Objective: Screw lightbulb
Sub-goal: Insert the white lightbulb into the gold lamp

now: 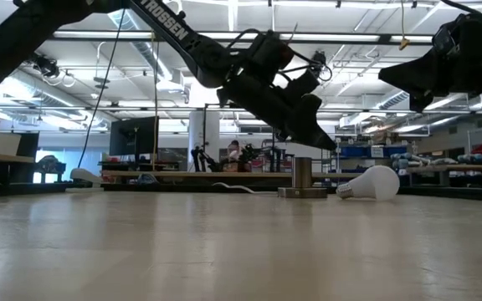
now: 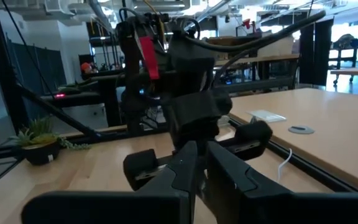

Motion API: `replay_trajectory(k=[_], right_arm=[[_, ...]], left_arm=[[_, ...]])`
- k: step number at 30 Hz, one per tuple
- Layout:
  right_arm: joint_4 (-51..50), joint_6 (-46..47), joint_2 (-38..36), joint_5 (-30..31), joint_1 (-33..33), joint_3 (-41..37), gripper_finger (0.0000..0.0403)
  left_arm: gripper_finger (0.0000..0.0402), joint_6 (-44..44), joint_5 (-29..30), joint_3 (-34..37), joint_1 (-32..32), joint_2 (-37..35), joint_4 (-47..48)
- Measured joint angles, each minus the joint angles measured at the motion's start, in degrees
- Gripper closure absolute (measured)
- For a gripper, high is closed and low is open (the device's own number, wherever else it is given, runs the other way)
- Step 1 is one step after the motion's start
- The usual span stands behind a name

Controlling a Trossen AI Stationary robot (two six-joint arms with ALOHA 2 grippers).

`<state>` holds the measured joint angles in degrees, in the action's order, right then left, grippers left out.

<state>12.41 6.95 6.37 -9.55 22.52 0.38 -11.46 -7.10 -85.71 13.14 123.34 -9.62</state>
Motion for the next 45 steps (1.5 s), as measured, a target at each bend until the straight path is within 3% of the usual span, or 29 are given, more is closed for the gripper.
replay_trajectory(k=[13, 20, 29, 39, 45], right_arm=[[1.9, 0.0, 0.0, 0.0, 0.0, 0.0, 0.0358], [1.9, 0.0, 0.0, 0.0, 0.0, 0.0, 0.0358], [2.1, 0.0, 0.0, -0.1, 0.0, 0.0, 0.0358], [1.8, 0.0, 0.0, -0.7, 0.0, 0.0, 0.0358], [2.0, 0.0, 0.0, -0.7, 0.0, 0.0, 0.0358]], left_arm=[[0.037, 3.5, -0.5, 0.0, 0.0, 0.0, -2.2], [0.0291, 5.7, -0.2, 0.0, -0.6, 0.0, -2.6], [0.0199, 12.0, 6.0, -3.9, -1.3, 4.8, -1.4], [0.019, 15.5, 13.9, -12.8, -2.5, 11.8, 5.2], [0.019, 17.6, 19.1, -13.3, -2.4, 12.2, 5.5]])
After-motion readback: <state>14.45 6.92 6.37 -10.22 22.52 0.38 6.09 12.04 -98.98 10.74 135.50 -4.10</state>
